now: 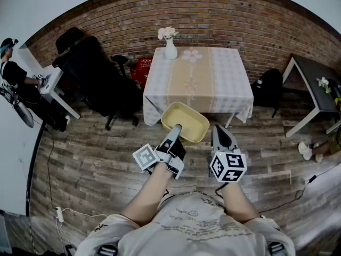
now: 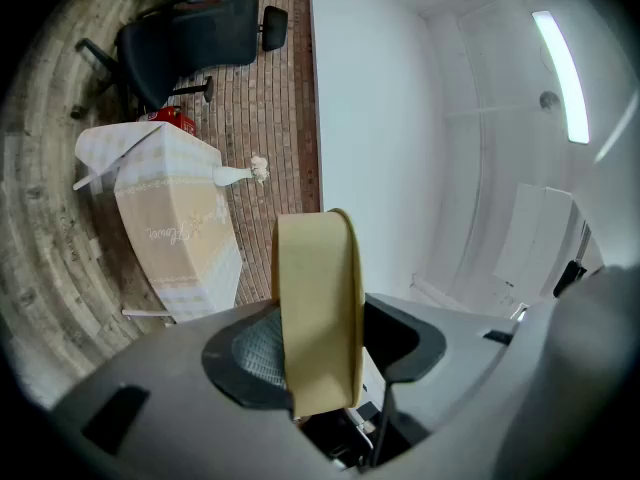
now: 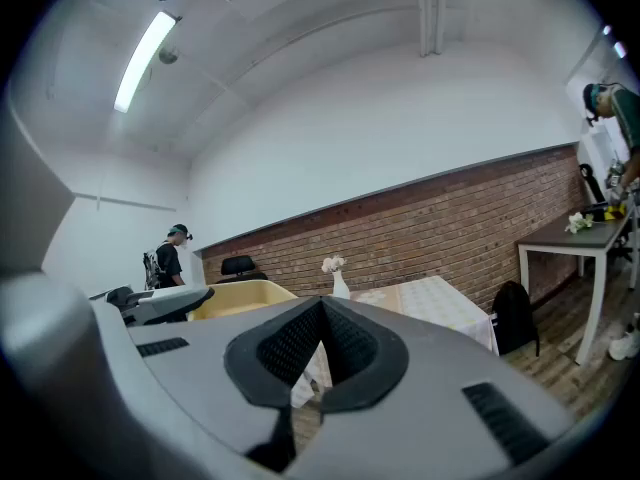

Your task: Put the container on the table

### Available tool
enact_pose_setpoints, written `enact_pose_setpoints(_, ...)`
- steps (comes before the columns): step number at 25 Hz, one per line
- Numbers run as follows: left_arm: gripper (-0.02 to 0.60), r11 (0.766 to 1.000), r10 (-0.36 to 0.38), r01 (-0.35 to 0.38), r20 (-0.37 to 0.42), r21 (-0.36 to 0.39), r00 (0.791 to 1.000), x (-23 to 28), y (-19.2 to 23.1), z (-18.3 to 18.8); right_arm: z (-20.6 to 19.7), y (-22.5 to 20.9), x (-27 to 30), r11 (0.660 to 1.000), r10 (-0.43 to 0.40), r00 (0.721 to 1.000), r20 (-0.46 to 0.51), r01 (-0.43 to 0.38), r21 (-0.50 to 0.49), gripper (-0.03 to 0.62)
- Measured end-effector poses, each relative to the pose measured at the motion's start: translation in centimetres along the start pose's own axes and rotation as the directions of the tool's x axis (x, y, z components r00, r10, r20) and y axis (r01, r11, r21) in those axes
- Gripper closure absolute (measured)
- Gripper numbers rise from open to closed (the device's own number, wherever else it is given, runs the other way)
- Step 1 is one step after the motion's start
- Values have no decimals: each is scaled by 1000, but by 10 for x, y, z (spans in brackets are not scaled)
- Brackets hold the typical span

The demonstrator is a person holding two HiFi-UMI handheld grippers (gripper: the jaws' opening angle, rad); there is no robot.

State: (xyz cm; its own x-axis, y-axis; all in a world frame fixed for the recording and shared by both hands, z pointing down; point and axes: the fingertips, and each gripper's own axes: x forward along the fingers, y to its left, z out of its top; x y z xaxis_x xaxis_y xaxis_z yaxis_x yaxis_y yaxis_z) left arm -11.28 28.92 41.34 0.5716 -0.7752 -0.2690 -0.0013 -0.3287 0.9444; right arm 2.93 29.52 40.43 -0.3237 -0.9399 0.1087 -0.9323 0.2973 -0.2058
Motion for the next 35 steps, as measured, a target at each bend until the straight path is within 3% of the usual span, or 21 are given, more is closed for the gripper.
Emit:
enact_pose_setpoints(18,364,1000,-11,12,48,-23,999,13,3,-16,-10,-19,-11,999,32,999,-14,-32,6,591)
enact_pose_setpoints(35,364,1000,-11,11,-18,-17,1000,27,8,-50,-16,-46,-26,1000,2,1000,-19,-2,17,592)
